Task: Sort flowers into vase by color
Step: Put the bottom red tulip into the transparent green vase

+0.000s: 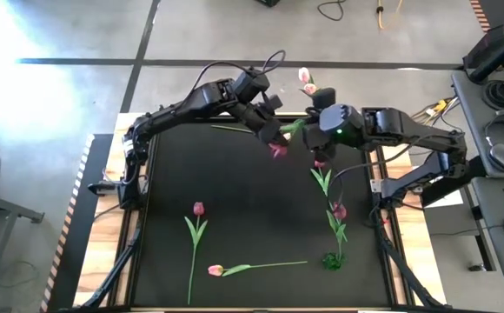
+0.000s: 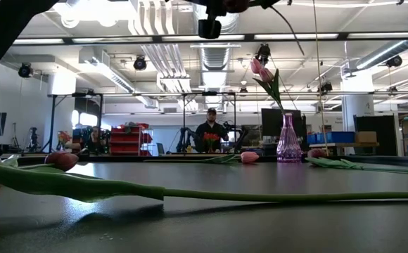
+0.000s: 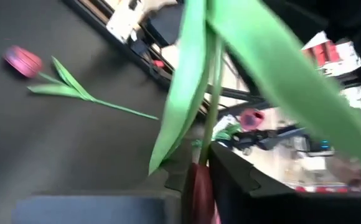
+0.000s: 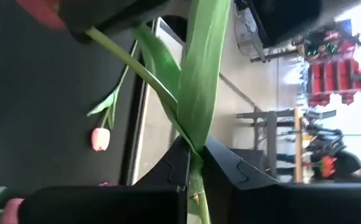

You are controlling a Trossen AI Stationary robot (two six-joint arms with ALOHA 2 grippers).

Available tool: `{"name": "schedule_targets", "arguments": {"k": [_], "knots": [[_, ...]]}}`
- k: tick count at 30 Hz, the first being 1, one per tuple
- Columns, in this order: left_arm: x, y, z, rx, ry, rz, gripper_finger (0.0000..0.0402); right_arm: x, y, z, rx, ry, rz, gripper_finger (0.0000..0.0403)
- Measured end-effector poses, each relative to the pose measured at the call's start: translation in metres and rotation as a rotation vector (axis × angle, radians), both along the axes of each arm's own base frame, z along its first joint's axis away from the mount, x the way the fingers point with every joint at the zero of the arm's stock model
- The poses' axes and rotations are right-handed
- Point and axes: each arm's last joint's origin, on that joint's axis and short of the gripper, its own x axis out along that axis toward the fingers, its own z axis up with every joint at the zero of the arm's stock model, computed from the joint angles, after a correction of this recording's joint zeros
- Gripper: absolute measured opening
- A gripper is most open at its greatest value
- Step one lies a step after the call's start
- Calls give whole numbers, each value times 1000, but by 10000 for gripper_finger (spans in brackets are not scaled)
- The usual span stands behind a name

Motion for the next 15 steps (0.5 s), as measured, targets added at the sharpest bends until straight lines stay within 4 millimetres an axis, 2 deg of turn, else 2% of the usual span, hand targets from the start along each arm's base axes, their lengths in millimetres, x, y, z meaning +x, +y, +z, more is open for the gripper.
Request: {"name": "schedule_targets", "arguments": {"k": [4, 8, 15], "knots": [[-2, 1, 4, 122, -28, 18, 84, -14, 1, 12, 60, -84, -50, 17], [-6, 0, 18, 194, -103, 12, 140, -30, 2, 24, 91, -169, -80, 17], [-16, -3, 50, 318, -215, 3, 220, -37, 3, 24, 124, -181, -116, 16]]}}
